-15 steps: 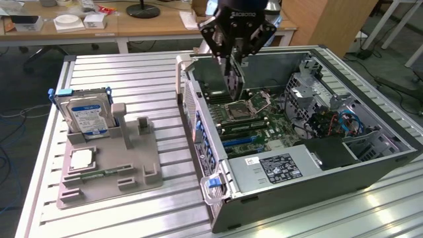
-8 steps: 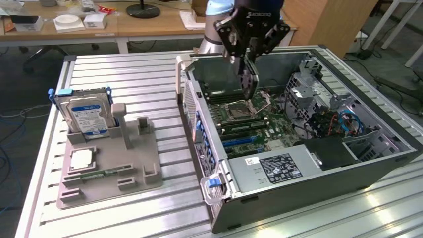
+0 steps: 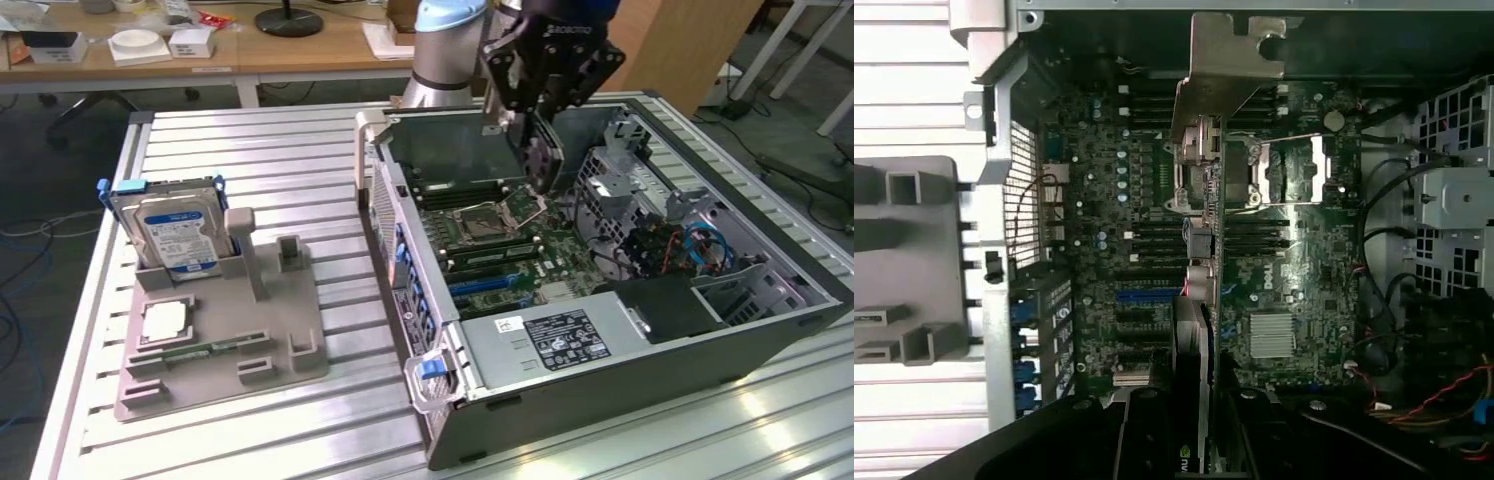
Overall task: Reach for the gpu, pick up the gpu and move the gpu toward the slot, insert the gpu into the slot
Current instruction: 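Pick up the gpu and move the gpu toward the slot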
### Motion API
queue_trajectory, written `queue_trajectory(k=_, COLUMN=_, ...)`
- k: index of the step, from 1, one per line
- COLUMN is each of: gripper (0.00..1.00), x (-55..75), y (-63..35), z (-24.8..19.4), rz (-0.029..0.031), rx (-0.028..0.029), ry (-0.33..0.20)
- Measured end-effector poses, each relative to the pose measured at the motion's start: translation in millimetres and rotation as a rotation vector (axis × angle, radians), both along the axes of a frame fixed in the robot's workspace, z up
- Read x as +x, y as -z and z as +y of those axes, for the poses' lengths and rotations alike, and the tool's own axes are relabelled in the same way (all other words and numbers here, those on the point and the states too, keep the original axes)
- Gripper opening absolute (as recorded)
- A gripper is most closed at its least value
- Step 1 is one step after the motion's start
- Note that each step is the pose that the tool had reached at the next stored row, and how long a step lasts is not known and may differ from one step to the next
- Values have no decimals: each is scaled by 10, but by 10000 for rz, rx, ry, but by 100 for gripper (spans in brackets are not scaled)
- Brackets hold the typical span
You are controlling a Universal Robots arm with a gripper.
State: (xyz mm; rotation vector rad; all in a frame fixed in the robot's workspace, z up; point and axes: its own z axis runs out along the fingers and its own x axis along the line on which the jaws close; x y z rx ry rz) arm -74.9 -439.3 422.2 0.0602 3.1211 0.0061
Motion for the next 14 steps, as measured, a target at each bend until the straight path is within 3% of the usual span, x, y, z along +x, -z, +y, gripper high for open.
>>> queue_trajectory(k=14, gripper=27, x=464, y=2, z=0, rz=0, rx=0, ry=0)
